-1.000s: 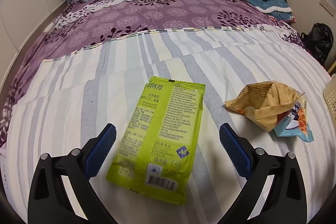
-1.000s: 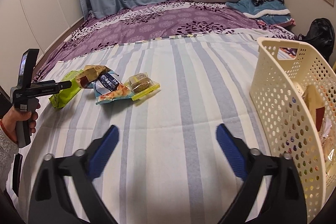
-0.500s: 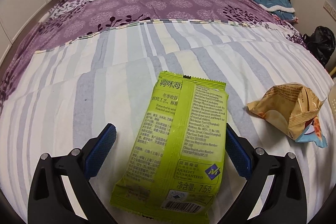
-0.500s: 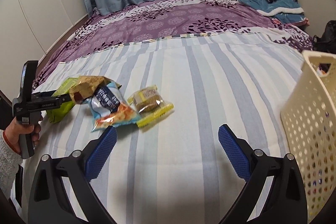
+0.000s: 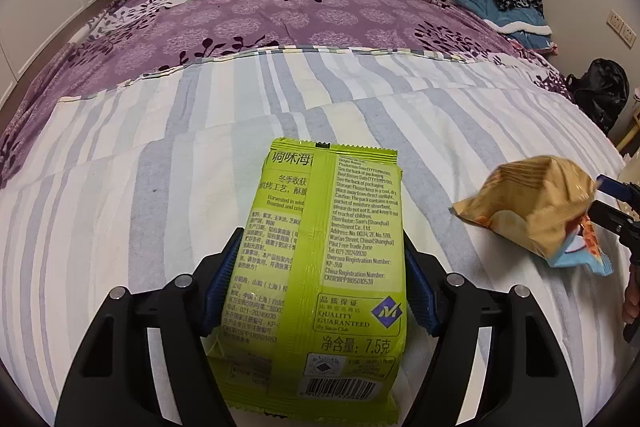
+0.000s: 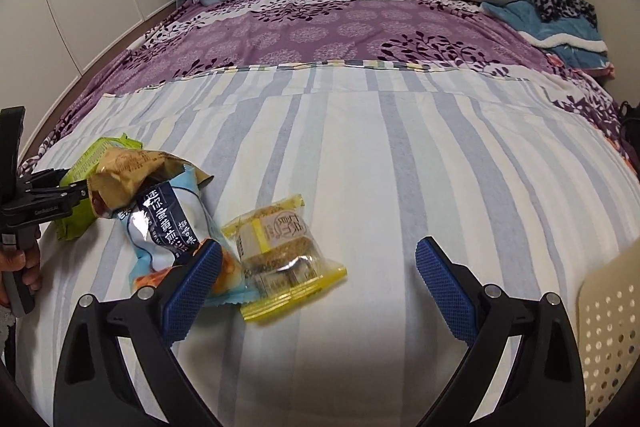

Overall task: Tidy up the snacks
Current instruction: 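Grasp lime-green wafer pack with left tool while right tool grasps small clear cake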

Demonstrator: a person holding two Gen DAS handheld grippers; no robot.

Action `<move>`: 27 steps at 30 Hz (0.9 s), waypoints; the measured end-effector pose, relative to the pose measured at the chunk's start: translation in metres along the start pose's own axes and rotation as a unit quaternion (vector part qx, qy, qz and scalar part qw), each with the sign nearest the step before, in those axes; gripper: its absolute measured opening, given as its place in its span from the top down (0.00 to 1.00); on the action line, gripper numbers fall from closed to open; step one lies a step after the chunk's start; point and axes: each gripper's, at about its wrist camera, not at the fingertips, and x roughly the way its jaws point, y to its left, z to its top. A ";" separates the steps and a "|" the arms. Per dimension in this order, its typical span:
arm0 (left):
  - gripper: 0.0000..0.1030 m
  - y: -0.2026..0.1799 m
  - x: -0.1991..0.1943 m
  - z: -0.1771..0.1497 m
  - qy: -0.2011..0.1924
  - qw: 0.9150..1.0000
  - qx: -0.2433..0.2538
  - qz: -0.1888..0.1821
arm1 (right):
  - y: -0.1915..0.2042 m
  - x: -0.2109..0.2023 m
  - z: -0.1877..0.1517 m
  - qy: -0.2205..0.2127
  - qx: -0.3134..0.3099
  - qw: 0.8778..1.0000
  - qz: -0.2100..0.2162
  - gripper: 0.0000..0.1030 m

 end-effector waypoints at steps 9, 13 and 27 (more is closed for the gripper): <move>0.29 0.004 -0.015 -0.012 -0.002 1.000 -0.012 0.002 | 0.013 0.006 0.007 0.007 -0.020 0.999 0.025 0.13; 0.29 0.006 -0.020 -0.018 -0.001 1.000 -0.015 0.002 | 0.013 0.008 0.008 0.015 -0.003 0.999 0.048 0.28; 0.29 0.004 -0.011 -0.017 0.007 1.000 -0.021 0.010 | 0.014 0.022 0.002 0.033 -0.025 0.999 0.012 0.36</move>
